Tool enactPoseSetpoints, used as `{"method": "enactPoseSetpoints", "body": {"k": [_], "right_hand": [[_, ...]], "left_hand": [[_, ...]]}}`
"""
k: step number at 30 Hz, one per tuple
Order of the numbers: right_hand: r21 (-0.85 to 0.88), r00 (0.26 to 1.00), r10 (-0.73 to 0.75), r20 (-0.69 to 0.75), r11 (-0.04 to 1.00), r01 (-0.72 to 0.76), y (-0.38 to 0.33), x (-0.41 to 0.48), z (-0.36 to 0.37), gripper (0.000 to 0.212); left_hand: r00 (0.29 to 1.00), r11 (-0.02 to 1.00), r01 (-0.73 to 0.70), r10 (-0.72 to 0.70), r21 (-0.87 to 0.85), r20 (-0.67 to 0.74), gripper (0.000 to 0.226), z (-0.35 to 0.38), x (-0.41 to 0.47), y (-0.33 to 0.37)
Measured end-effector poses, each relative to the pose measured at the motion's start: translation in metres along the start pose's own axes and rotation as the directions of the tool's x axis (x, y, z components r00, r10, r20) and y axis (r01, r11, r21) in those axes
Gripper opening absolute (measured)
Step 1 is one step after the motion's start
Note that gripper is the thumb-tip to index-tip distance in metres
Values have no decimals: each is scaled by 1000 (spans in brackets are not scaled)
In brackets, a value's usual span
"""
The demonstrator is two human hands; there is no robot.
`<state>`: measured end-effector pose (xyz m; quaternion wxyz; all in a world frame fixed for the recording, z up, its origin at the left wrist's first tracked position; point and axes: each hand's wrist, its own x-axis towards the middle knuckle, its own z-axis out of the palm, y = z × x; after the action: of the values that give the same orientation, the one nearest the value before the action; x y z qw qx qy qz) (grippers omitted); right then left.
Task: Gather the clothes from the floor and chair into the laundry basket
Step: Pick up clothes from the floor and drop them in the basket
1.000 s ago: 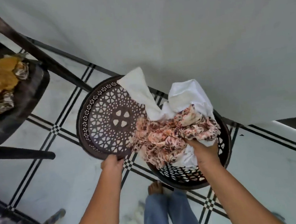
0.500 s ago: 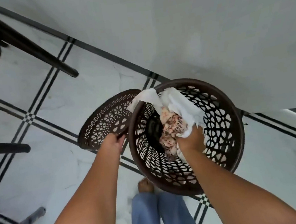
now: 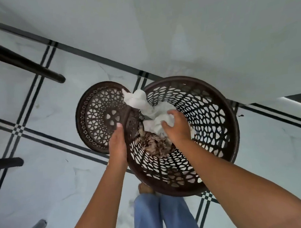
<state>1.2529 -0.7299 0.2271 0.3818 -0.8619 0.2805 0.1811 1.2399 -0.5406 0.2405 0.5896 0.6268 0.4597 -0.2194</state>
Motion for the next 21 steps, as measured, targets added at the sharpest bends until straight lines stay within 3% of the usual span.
{"method": "enactPoseSetpoints", "body": {"k": [3,6,12,14,17,21], "right_hand": [[58,982,-165,88,985,160,-30,12,13,52],[78,975,-139,171,989,127,-59,31,32,60],[232,987,-110,120,970,79,-51,34,30,15],[404,998,-9,67,915,-19,-35,20,25,13],[558,944,329,-38,791,-253,6,-3,10,31],[316,782,621,-57,754,-576,77,-20,-26,44]], "left_hand": [[959,941,-283,279,186,47,29,0,-9,-12],[937,902,-343,349,262,23,30,3,-6,-19],[930,900,-347,366,262,-24,28,8,-8,-25],[932,900,-335,360,278,-44,27,10,-10,-25],[933,903,-316,351,291,-76,27,12,-10,-25],[930,907,-304,348,291,-114,28,15,-9,-28]]}}
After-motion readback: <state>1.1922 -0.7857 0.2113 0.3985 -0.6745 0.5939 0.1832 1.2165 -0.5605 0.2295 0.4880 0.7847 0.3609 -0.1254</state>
